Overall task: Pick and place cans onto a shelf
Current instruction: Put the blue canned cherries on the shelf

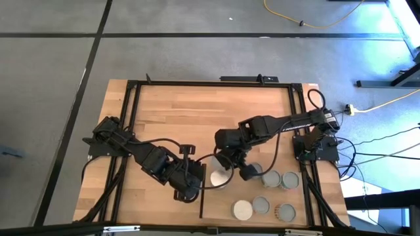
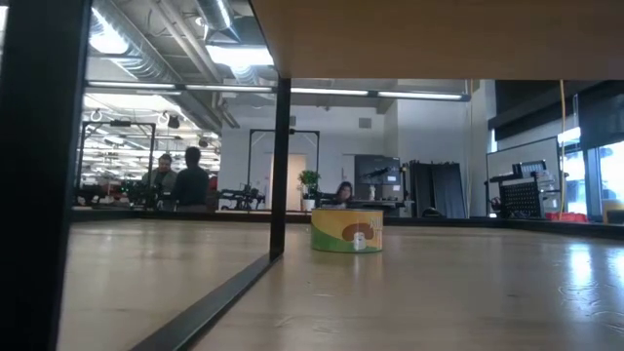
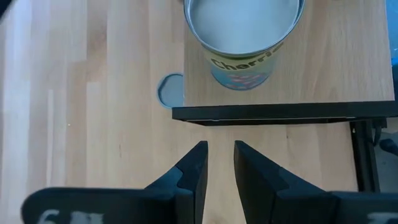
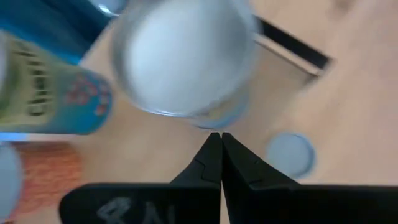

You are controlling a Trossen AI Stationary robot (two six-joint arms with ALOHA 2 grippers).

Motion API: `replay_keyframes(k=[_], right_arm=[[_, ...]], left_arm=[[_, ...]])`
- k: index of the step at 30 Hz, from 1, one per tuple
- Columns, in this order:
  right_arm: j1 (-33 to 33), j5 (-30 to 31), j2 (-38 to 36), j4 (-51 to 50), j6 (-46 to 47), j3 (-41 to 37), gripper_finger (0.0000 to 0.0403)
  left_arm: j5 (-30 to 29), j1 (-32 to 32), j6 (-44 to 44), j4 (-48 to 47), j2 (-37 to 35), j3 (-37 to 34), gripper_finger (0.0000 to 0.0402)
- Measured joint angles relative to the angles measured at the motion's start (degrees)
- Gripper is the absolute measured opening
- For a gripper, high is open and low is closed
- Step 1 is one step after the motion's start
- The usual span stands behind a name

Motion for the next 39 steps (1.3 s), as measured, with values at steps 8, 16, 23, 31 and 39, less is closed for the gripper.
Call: replay_keyframes(k=[8, 16, 23, 31, 39], right_arm=[[-1.7, -3.9, 1.9, 3.5, -2.5, 0.0, 0.0], [-1.8, -11.6, 2.2, 3.6, -6.4, 0.0, 0.0], [-1.3, -15.8, 2.2, 4.1, -7.6, 0.0, 0.0], [-0.6, -13.1, 2.2, 5.5, -6.9, 0.0, 0.0], [-1.6, -10.0, 2.7, 6.5, -4.6, 0.1, 0.0]], left_arm=[[0.0, 0.0, -0.3, 0.0, 0.0, 0.0, 0.0071], [0.0, 0.0, -1.1, 0.0, 0.0, 0.0, 0.0071], [0.1, 0.0, -1.0, 0.0, 0.0, 0.0, 0.0071], [0.0, 0.0, -1.0, -0.1, 0.0, 0.0, 0.0071], [0.0, -0.2, -1.3, -0.1, 0.0, 0.0, 0.0071]])
